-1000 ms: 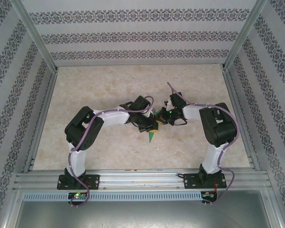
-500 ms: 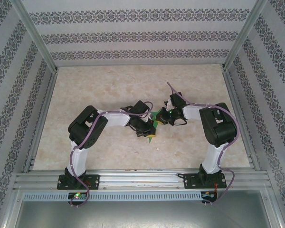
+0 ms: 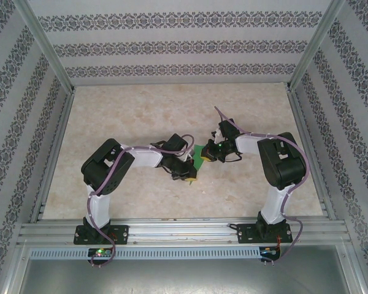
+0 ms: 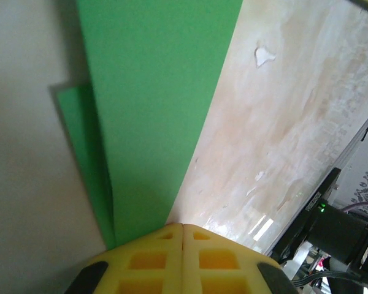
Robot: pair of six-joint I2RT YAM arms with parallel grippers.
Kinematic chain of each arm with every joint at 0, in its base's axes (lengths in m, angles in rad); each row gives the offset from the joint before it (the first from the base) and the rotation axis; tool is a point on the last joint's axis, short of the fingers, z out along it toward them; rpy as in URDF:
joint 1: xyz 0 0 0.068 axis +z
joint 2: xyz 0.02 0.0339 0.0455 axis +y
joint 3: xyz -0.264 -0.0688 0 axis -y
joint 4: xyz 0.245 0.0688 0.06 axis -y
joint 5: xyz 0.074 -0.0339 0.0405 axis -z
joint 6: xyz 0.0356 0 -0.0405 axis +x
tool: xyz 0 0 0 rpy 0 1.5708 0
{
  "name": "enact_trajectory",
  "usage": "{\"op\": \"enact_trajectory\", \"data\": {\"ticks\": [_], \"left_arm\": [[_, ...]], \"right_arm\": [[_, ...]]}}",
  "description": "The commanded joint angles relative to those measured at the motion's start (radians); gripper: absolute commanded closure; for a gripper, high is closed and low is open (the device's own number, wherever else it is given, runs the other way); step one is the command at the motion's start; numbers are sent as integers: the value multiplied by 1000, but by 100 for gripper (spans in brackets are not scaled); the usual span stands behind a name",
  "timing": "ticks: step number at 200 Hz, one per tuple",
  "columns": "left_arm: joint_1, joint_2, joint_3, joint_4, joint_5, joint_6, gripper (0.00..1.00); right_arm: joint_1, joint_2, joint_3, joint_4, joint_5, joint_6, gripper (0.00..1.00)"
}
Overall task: Fold a paper plane with a square sheet of paper (fold left side to right side)
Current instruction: Fold the wing for the fifth time at the center of the table.
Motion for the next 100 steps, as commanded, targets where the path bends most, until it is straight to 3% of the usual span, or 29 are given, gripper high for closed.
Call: {"op": "enact_trajectory", "data": {"ticks": [1, 100], "left_arm": [[-6, -8, -64, -131, 19, 41, 100], [-7, -87, -185, -126, 7, 56, 100]], "right_arm": [[-26, 50, -16, -111, 135, -26, 100], [-27, 58, -10, -123, 140, -32, 100]]}}
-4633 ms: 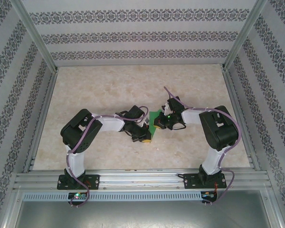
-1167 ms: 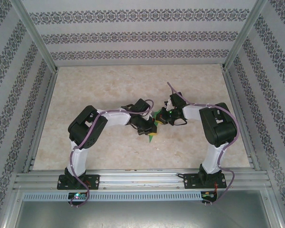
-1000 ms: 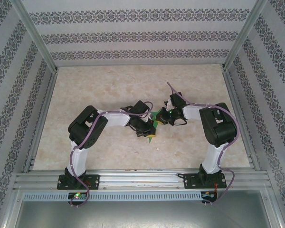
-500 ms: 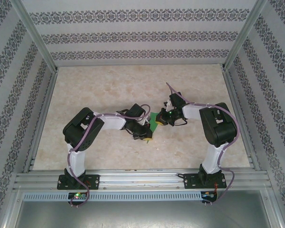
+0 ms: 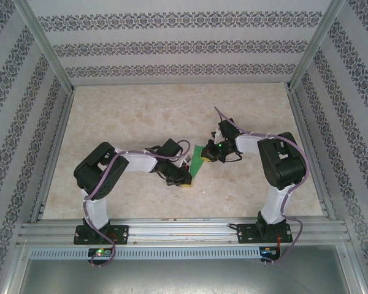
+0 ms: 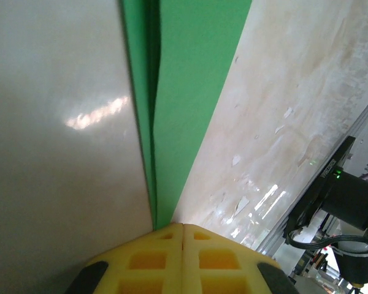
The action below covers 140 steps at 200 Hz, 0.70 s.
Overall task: Fold a paper plane with a square sheet of paper (fold left side to right side)
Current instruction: Fold the wing for the fifth time at the center of the table.
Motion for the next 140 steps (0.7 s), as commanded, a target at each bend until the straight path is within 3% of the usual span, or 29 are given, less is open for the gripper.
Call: {"op": "enact_trajectory", "data": {"ticks": [1, 84, 140], "left_arm": [[-7, -7, -62, -130, -20, 10, 100], [16, -110, 26, -94, -6, -17, 100], [44, 59, 234, -88, -36, 8, 100]], "right_arm": [[-28, 57, -20, -96, 140, -18, 100], [-17, 45, -8, -80, 103, -6, 100], [-8, 38, -18, -51, 83, 11, 100]]}}
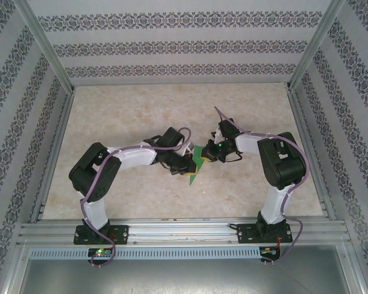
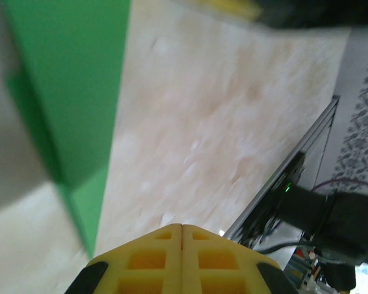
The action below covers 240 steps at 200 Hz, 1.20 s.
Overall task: Fold a paper plane with a square sheet of paper (fold left side to right side)
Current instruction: Fold the wing for the fifth time at the center of the table.
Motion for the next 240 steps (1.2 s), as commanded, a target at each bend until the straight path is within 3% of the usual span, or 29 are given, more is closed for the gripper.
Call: {"op": "enact_trajectory", "data": {"ticks": [1, 45, 114, 240], "left_arm": [[18, 90, 70, -25, -30, 21, 100], [22, 196, 125, -83, -88, 40, 100], [22, 183, 25, -138, -146, 50, 100], [12, 165, -39, -26, -102, -29, 100]], "right_arm": [[-8, 37, -23, -44, 85, 7, 100], [-4, 37, -25, -32, 77, 10, 100], [-43, 18, -1, 7, 45, 4, 100], [-223, 59, 171, -85, 51, -96, 100]]}}
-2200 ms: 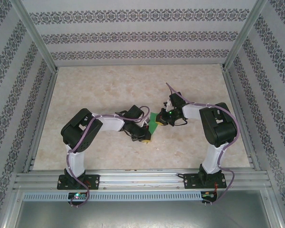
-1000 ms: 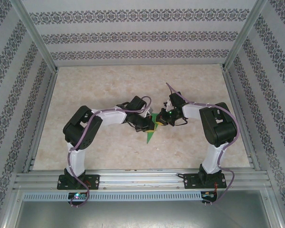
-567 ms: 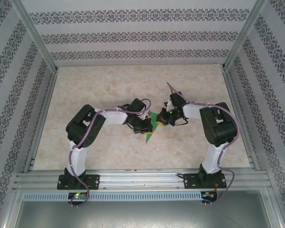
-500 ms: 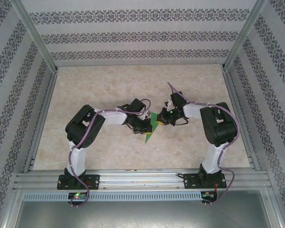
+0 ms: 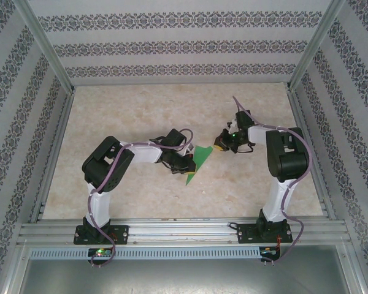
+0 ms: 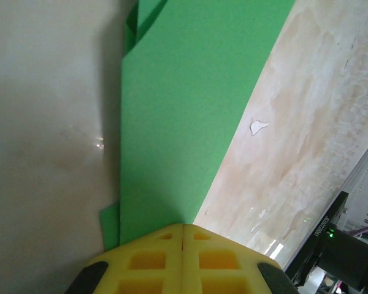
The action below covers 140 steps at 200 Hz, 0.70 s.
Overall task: Fold a paper plane with a square sheet of paper (fold left side to right side)
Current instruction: Fold the wing for the fifth time at the center of the table.
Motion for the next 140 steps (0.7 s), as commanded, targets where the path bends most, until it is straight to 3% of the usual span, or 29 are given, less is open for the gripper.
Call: {"op": "enact_trajectory", "data": {"ticks": [1, 40, 140], "left_arm": [[-3, 27, -52, -78, -30, -39, 100], [-8, 29, -53, -41, -28, -76, 100], [-10, 64, -87, 230, -130, -344, 100]], "right_arm": [[-21, -11, 53, -50, 48, -42, 100], [-48, -109, 39, -79, 72, -51, 97], [-74, -538, -257, -122, 191, -8, 59]]}}
